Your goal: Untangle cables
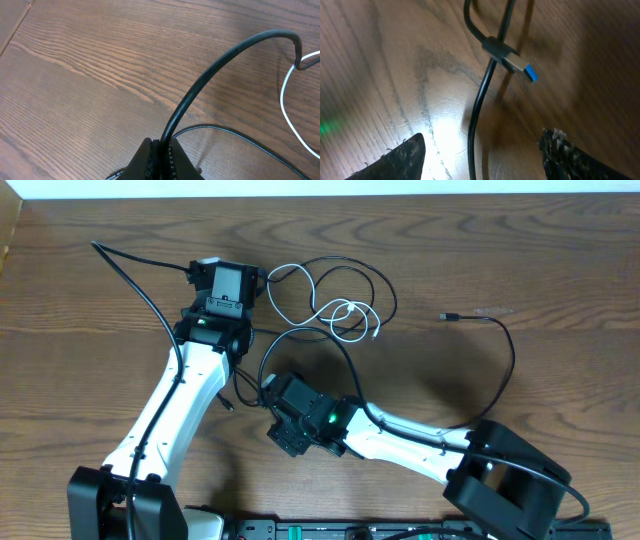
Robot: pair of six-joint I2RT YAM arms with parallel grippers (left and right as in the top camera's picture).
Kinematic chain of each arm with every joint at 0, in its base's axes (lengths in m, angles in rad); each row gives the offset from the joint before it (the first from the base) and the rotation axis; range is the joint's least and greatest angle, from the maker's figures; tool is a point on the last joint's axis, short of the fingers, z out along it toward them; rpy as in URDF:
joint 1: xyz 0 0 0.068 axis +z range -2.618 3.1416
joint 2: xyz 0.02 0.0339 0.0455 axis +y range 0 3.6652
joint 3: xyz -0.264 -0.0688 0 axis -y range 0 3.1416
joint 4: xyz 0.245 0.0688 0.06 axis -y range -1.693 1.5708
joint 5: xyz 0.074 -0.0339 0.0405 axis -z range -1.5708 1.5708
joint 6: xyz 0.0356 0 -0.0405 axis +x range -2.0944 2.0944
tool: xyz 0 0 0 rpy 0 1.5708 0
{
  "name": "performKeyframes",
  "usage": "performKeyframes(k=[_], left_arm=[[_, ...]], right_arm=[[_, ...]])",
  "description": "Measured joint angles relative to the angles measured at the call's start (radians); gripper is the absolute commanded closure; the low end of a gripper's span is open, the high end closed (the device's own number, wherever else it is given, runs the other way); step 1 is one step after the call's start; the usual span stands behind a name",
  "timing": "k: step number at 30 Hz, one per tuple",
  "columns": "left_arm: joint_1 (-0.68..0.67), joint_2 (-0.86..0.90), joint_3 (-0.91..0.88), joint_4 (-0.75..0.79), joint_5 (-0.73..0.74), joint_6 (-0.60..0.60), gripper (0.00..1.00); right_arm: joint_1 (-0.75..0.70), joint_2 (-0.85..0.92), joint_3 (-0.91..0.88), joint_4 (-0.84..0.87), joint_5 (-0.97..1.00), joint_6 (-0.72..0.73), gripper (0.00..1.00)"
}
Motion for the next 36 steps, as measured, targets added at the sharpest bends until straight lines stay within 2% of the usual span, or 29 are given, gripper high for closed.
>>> performKeyframes(k=[5, 8, 10, 11, 12, 13, 21, 25, 31, 36], left_arm=[[0.0, 0.0, 0.0, 0.0, 0.0, 0.0, 0.93], [0.0, 0.0, 0.0, 0.0, 0.0, 0.0, 0.93], [0.0, 0.0, 0.0, 0.0, 0.0, 0.0, 0.93], [0.0, 0.0, 0.0, 0.0, 0.0, 0.0, 0.93], [0.0, 0.0, 0.0, 0.0, 0.0, 0.0, 0.92], [0.0, 0.0, 0.0, 0.0, 0.0, 0.0, 0.93], [0.0, 0.0, 0.0, -0.001, 0.0, 0.0, 0.93], [0.0, 0.0, 0.0, -0.004, 0.0, 0.0, 0.93], [0.0, 0.0, 0.0, -0.005, 0.0, 0.0, 0.93], [0.0, 0.0, 0.0, -0.005, 0.0, -0.001, 0.93]], right_arm=[[0.006, 0.041, 0.0, 0.003, 0.003, 0.024, 0.3], [0.015, 0.06, 0.0, 0.013, 0.007, 0.031, 0.44], [0.017, 0.06, 0.0, 0.018, 0.007, 0.036, 0.67], [0.017, 0.06, 0.0, 0.016, 0.011, 0.043, 0.87], [0.017, 0.06, 0.0, 0.013, 0.023, 0.049, 0.97], [0.017, 0.06, 0.0, 0.01, 0.039, 0.057, 0.99], [-0.002, 0.051, 0.001, -0.076, 0.164, 0.148, 0.99], [-0.085, 0.006, -0.003, -0.14, 0.187, 0.179, 0.99], [-0.286, -0.254, -0.008, -0.177, 0.211, 0.206, 0.99], [-0.445, -0.452, -0.005, -0.272, 0.241, 0.296, 0.99]])
